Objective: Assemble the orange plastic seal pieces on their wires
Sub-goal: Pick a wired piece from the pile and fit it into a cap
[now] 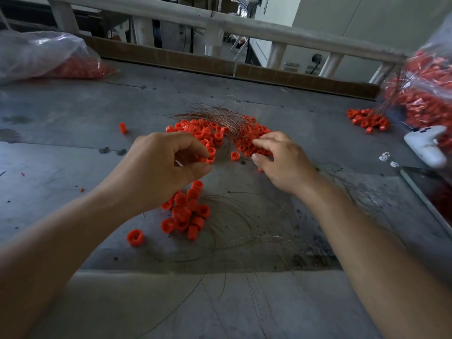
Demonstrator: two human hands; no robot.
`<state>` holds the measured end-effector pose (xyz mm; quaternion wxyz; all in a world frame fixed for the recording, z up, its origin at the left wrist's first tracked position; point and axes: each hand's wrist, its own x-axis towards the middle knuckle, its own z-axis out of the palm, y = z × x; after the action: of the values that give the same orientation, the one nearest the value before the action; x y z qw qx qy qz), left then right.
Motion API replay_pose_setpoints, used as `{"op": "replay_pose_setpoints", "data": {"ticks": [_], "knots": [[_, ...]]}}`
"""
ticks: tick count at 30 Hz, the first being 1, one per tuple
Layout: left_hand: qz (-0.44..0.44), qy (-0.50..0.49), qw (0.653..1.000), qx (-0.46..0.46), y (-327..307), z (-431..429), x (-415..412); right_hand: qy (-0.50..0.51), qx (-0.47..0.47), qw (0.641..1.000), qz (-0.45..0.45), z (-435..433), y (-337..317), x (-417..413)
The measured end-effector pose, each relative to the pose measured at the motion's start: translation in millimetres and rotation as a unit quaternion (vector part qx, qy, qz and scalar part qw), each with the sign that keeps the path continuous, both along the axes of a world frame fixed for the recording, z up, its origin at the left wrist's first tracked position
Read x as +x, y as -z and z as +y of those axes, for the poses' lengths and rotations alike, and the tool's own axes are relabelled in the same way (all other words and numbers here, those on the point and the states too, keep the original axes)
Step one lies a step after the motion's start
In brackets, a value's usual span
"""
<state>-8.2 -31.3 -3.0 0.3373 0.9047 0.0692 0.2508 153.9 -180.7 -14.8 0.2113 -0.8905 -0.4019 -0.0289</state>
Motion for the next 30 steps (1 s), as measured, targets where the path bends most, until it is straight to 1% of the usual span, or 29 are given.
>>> {"op": "replay_pose_setpoints", "data": {"ticks": [2, 5, 7, 13, 15, 17, 19, 20, 22, 23, 24, 27, 30], "knots": [[0.002, 0.001, 1.000, 0.002, 0.3, -0.5, 0.0, 0.002, 0.008, 1.000, 0.004, -0.6, -0.4, 0.1], [0.002, 0.000, 1.000, 0.001, 1.2, -1.1, 0.0, -0.005, -0.017, 1.000, 0.005, -1.4, 1.3, 2.9], [0.000, -0.003, 1.000, 0.001, 0.9, -2.1, -0.2, -0.009, -0.014, 1.000, -0.003, -1.7, 2.8, 4.2], [0.006, -0.004, 1.000, -0.005, -1.0, -3.2, -1.3, 0.006, 0.107, 0.994, -0.030, -2.9, -2.3, -0.5], [0.008, -0.004, 1.000, -0.008, -2.0, -4.0, -1.7, 0.012, 0.159, 0.986, -0.044, -4.5, -7.9, -3.6], [0.005, -0.006, 1.000, -0.011, -3.1, -4.4, -1.6, 0.014, 0.222, 0.974, -0.032, -7.5, -15.5, -6.9], [0.002, -0.006, 1.000, -0.019, -4.2, -5.4, -1.4, 0.015, 0.290, 0.957, 0.022, -11.3, -22.2, -10.0], [-0.001, -0.004, 1.000, -0.024, -4.2, -5.5, -1.2, 0.014, 0.328, 0.942, 0.071, -13.2, -25.6, -11.8], [-0.002, 0.003, 0.999, -0.044, -6.3, -6.9, -1.3, 0.003, 0.400, 0.896, 0.193, -15.2, -31.8, -16.3], [0.000, 0.015, 0.998, -0.063, -7.2, -7.5, -1.3, -0.004, 0.421, 0.876, 0.236, -16.0, -33.9, -18.5], [0.001, 0.028, 0.996, -0.088, -8.5, -8.3, -1.6, -0.010, 0.431, 0.863, 0.263, -16.5, -35.6, -20.6], [-0.005, 0.071, 0.983, -0.168, -11.7, -11.4, -3.5, -0.030, 0.441, 0.843, 0.307, -15.5, -38.1, -30.2], [-0.005, 0.111, 0.970, -0.216, -13.1, -14.1, -5.2, -0.049, 0.431, 0.844, 0.315, -13.0, -38.4, -42.5]]}}
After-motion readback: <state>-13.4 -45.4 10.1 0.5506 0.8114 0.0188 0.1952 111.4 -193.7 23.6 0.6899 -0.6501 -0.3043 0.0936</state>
